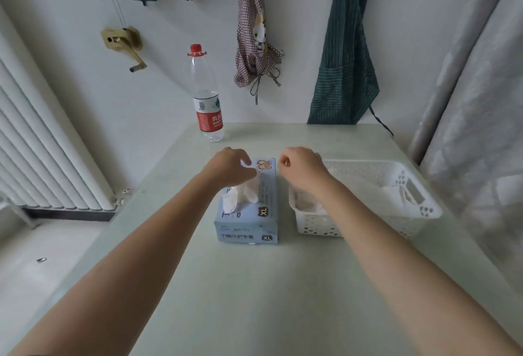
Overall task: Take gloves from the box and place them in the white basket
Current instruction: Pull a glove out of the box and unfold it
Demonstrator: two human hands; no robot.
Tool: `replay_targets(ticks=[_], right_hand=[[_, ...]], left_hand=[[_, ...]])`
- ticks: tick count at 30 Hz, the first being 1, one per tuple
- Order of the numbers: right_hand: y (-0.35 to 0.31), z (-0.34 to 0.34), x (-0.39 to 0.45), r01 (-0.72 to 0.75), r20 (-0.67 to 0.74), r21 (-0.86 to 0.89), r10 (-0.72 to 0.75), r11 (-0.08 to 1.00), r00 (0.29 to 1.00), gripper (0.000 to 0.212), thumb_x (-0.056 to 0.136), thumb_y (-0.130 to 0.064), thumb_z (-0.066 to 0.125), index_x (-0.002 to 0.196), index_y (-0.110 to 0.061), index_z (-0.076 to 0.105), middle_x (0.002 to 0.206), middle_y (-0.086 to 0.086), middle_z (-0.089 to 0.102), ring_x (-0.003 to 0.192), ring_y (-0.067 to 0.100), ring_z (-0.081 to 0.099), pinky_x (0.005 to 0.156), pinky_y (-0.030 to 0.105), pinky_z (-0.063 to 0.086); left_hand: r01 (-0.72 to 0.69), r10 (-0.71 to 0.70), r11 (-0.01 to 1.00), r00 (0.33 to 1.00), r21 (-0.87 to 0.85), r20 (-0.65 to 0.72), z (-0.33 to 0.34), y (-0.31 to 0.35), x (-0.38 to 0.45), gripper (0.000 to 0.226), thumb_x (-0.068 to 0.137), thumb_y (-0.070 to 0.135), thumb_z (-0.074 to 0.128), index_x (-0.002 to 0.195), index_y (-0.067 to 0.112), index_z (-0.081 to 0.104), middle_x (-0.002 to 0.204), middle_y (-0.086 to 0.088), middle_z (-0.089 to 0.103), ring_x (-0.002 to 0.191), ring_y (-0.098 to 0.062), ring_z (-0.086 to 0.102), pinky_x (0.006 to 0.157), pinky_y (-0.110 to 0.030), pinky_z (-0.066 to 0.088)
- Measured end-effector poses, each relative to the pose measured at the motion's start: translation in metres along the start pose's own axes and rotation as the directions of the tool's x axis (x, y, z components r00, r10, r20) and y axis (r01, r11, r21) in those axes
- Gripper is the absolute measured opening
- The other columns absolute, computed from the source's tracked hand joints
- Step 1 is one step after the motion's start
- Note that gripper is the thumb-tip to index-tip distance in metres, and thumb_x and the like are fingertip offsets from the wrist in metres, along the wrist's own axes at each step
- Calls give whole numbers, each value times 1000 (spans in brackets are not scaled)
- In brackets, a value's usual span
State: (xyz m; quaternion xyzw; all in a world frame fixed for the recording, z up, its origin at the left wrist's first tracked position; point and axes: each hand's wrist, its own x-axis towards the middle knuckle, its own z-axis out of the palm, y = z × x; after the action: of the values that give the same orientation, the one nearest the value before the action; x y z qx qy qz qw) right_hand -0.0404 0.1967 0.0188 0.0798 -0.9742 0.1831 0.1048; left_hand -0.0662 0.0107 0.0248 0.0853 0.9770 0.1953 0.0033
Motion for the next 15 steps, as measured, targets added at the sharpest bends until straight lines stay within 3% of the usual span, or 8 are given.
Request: replay_targets(ticks=[3,5,7,9,12,15], right_hand=[[-30,10,4,20,226,191,-64,981,972,19,90,-36,60,89,-19,66,92,-8,63,88,18,60,85,38,49],[-40,17,3,46,299,144,-87,989,950,11,85,-33,67,89,-23,65,94,-7,62,91,17,60,83,36,51],[-44,22,4,49,289,111,-80,993,954,5,83,-26,68,83,-24,63,89,-7,60,91,19,60,80,34,51],[-44,23,4,24,237,138,-56,990,970,12,85,-23,67,76,-25,60,86,-6,60,88,19,60,77,33,50],[-41,19,7,-6,157,170,-21,985,987,3,87,-23,65,88,-22,62,90,-6,61,90,19,59,81,35,51],[-44,16,6,-25,146,255,-13,967,989,21,87,-29,68,102,-22,56,88,-7,57,85,16,58,75,32,48]], left_hand=[[6,-3,999,998,-41,64,-1,-22,-8,27,83,33,71,106,20,69,98,3,57,90,-16,55,74,-26,45],[4,-1,993,1000,-121,24,0,-29,-11,16,84,25,69,96,14,74,89,3,64,81,-14,59,63,-22,45],[12,-26,967,998,-254,-51,1,-35,-13,10,85,20,68,87,11,74,81,3,67,72,-13,61,58,-19,44],[2,-48,942,991,-336,-128,-1,-38,-15,10,87,22,68,80,16,71,72,8,64,70,-11,59,57,-19,43],[-23,-74,922,969,-386,-236,-7,-38,-16,14,89,27,66,83,17,74,76,6,66,76,-15,61,64,-25,46],[-72,-57,913,952,-402,-301,-13,-29,-16,18,90,28,66,89,13,76,79,4,66,74,-14,59,65,-24,42]])
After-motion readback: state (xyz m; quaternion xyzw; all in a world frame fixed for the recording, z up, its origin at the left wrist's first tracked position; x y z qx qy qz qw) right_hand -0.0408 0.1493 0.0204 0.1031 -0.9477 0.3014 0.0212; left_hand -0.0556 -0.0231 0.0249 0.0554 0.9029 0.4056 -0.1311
